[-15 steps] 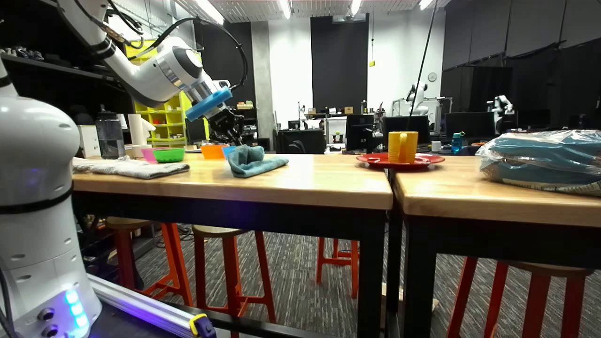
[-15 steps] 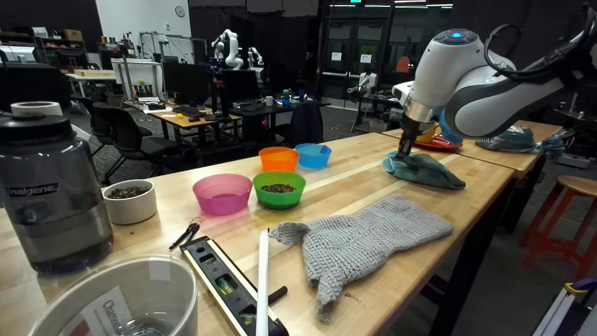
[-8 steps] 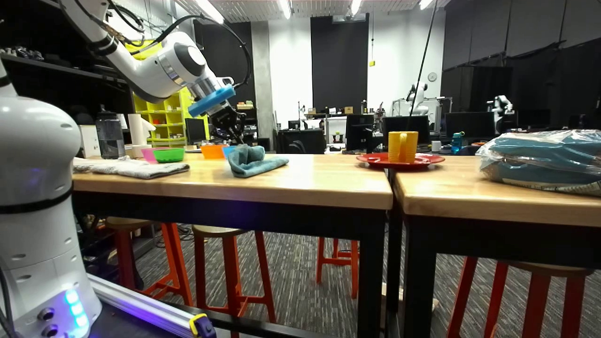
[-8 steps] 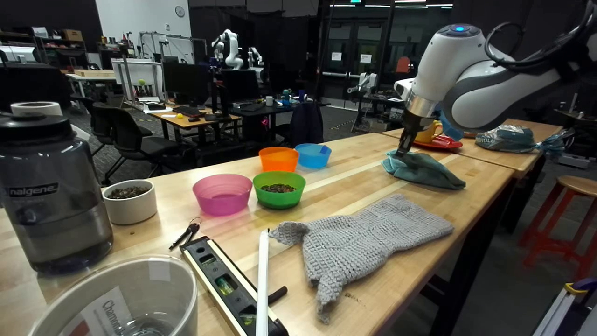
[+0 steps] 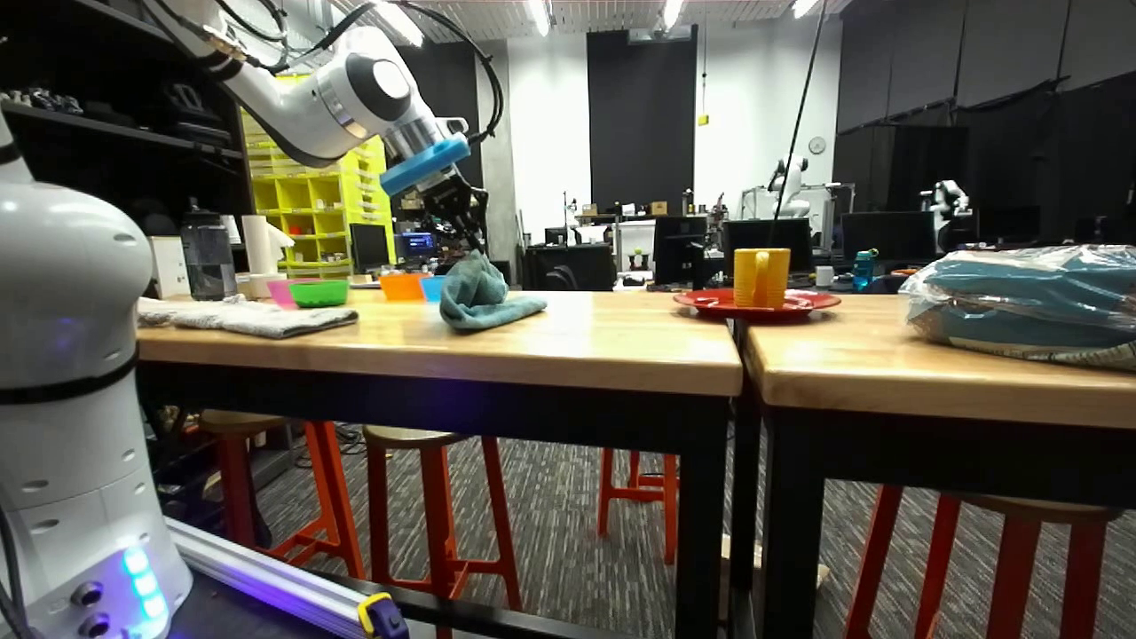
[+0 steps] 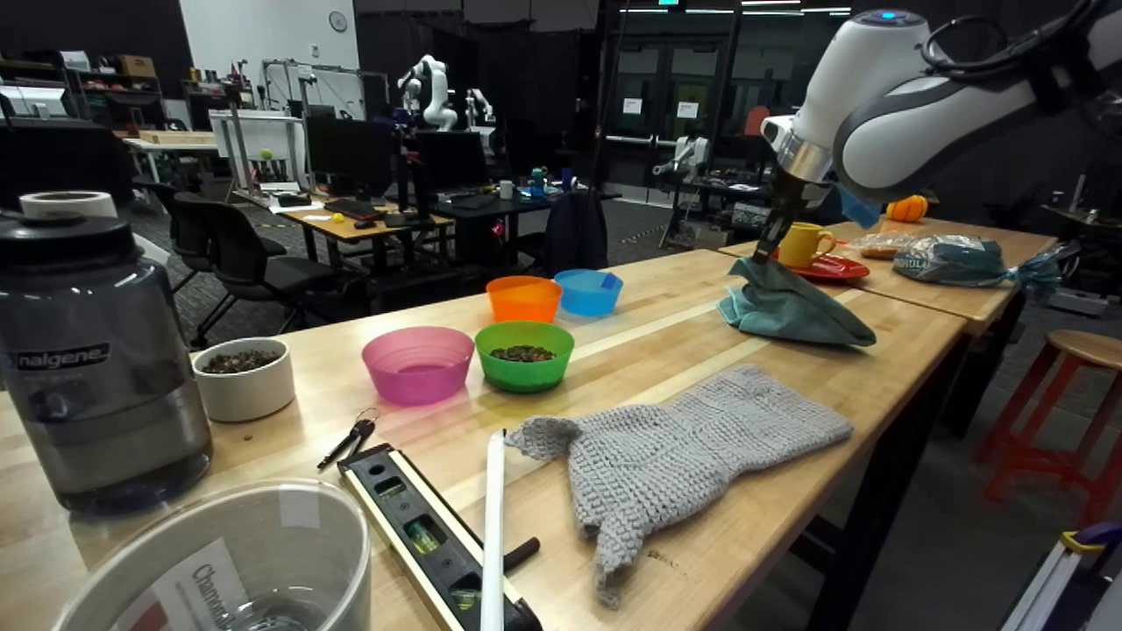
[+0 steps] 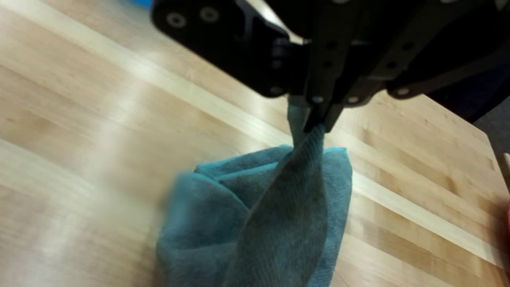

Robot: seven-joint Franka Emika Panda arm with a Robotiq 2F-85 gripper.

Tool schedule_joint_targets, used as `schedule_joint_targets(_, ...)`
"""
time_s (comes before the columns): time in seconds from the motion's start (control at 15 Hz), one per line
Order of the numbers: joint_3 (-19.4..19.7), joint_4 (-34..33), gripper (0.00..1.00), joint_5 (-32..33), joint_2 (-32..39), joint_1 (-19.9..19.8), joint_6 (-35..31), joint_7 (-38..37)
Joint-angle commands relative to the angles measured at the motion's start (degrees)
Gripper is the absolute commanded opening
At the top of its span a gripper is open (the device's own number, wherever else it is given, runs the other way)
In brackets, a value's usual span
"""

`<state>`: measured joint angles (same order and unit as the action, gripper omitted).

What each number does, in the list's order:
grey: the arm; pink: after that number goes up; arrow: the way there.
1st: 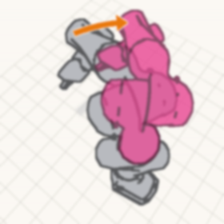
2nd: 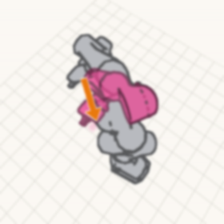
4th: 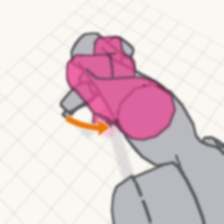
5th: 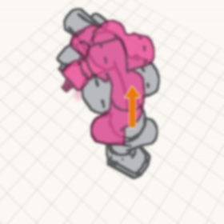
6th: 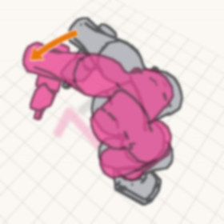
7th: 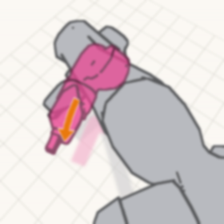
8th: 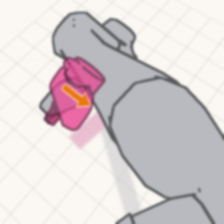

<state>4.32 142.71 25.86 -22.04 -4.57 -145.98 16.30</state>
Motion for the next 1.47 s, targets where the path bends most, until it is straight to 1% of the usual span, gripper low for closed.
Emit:
schedule_joint_targets(0.0,0.4,-2.6,0.00,0.2,1.1,-1.5,1.1,0.4)
schedule_joint_targets(0.27,-0.1,-3.8,0.00,3.3,3.0,-4.6,0.2,-2.5)
schedule_joint_targets(0.47,-0.6,-4.9,0.00,7.6,4.6,-7.0,-1.0,-6.6)
schedule_joint_targets(0.8,-0.2,-6.7,0.00,11.6,7.2,-7.8,-1.2,-11.5)
schedule_joint_targets(1.0,-0.4,-7.7,0.00,16.4,8.8,-8.4,-2.2,-16.7)
schedule_joint_targets(1.2,-0.6,-8.7,0.00,25.0,10.4,-9.2,-3.4,-25.2)
schedule_joint_targets(1.4,0.0,-9.8,0.00,31.0,12.3,-8.6,-2.8,-32.4)
